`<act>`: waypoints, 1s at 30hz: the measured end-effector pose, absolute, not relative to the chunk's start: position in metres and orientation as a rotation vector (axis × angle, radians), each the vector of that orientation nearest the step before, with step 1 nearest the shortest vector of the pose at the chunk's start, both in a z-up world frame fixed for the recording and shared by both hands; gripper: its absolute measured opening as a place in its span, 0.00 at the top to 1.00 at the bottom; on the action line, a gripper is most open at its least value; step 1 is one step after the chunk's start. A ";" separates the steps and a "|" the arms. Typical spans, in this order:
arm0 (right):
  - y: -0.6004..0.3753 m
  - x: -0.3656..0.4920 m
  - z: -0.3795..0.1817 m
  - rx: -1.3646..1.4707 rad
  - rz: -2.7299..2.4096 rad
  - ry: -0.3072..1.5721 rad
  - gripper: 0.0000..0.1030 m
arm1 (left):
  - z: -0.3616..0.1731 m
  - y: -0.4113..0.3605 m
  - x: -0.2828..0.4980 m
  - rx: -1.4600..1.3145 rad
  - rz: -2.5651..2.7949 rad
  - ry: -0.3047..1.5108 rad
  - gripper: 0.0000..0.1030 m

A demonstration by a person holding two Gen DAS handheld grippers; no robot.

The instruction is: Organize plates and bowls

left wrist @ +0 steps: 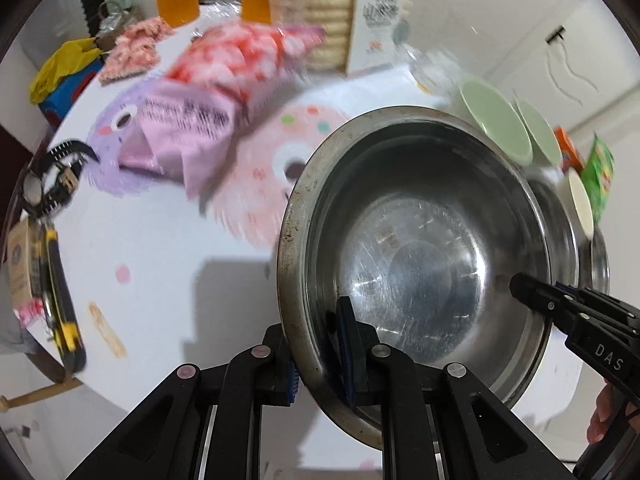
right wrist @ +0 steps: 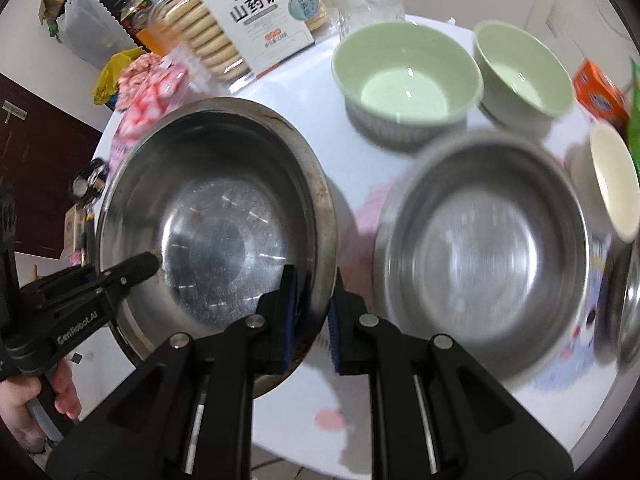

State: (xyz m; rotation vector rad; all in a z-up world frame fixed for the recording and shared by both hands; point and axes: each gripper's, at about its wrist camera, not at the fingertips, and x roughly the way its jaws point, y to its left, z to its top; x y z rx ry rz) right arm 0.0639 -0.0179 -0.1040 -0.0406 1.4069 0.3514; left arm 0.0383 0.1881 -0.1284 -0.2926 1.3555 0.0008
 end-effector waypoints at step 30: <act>-0.055 0.001 -0.135 -0.021 0.283 1.410 0.83 | -0.163 0.148 -0.009 -0.232 -0.082 1.373 0.82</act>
